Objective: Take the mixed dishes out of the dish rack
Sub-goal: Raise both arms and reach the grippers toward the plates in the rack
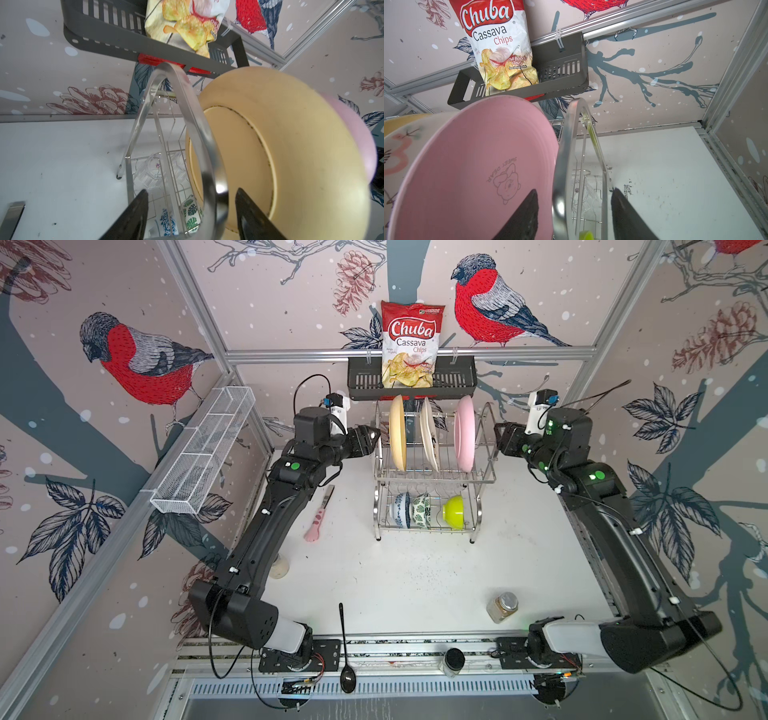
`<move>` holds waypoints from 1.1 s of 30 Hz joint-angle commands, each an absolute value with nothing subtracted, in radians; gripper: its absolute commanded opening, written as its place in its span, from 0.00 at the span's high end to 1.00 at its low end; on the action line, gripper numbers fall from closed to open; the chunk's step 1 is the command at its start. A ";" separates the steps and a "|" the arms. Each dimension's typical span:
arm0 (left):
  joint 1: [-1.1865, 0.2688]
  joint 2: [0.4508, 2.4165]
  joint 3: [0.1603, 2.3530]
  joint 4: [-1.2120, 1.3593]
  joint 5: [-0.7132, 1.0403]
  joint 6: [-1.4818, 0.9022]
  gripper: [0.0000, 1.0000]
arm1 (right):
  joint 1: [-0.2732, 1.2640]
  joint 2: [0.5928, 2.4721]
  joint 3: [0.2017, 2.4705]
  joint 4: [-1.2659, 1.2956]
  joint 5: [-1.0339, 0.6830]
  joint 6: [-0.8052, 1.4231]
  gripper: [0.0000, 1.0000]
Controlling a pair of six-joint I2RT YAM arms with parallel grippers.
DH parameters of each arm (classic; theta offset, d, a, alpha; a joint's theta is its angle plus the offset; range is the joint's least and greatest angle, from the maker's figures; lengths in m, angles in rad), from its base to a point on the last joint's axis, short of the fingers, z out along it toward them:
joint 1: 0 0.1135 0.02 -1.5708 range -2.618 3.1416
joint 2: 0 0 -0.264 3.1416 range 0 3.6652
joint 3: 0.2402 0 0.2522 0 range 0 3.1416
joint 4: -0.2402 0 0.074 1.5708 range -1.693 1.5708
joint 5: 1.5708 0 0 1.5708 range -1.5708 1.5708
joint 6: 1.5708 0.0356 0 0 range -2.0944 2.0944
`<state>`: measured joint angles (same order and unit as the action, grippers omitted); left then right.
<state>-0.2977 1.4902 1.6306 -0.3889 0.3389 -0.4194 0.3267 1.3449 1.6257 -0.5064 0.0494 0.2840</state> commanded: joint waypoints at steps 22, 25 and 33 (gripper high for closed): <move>-0.310 1.584 1.736 -0.430 0.267 -0.392 0.76 | 0.328 1.557 1.784 -0.520 0.008 0.240 0.71; -0.310 1.592 1.748 -0.438 0.242 -0.387 0.78 | 0.327 1.586 1.808 -0.518 -0.003 0.241 0.76; -0.305 1.612 1.777 -0.462 0.159 -0.367 0.84 | 0.329 1.687 1.895 -0.521 -0.048 0.245 0.88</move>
